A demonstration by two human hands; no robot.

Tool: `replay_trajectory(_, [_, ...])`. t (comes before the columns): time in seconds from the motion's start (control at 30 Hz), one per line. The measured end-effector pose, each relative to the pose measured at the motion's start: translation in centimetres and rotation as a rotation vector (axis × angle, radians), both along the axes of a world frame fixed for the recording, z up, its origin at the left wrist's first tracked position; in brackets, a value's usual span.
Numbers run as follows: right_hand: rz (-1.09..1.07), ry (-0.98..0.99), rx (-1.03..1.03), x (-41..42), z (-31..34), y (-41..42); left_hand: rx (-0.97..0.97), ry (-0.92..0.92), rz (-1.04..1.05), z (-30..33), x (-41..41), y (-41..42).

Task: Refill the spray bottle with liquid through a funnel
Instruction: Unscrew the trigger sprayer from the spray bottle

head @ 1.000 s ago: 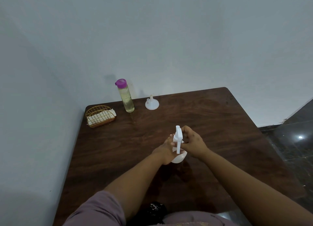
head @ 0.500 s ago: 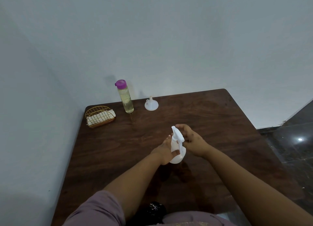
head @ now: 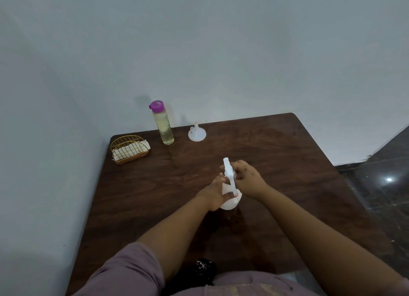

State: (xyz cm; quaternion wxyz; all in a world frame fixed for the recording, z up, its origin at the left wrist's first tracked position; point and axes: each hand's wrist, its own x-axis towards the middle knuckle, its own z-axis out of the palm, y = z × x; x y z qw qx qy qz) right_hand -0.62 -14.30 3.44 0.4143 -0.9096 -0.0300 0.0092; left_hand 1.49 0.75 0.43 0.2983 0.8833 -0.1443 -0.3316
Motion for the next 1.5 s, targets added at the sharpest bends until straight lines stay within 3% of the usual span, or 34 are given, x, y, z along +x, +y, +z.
replay_trajectory(0.33, [-0.048, -0.071, 0.161, -0.6, 5.6, -0.4, 0.001, -0.049, 0.026, -0.7, 0.3, 0.2])
replay_trajectory(0.5, [-0.219, -0.249, 0.338, -1.4, 5.7, -0.6, 0.015, -0.060, 0.036, -0.4, 0.1, 0.1])
replay_trajectory(0.73, [-0.488, -0.267, 0.622, -2.2, 4.9, -1.5, -0.005, -0.075, 0.046, -0.5, 0.0, 0.2])
replay_trajectory(0.87, [-0.521, -0.381, 0.815, -3.3, 5.8, -1.4, -0.029, -0.028, 0.071, -0.5, 0.2, 0.2])
replay_trajectory(1.5, [-0.558, -0.356, 1.075, -4.3, 6.7, -3.7, 0.029, -0.155, 0.239, 1.6, -1.6, -0.7])
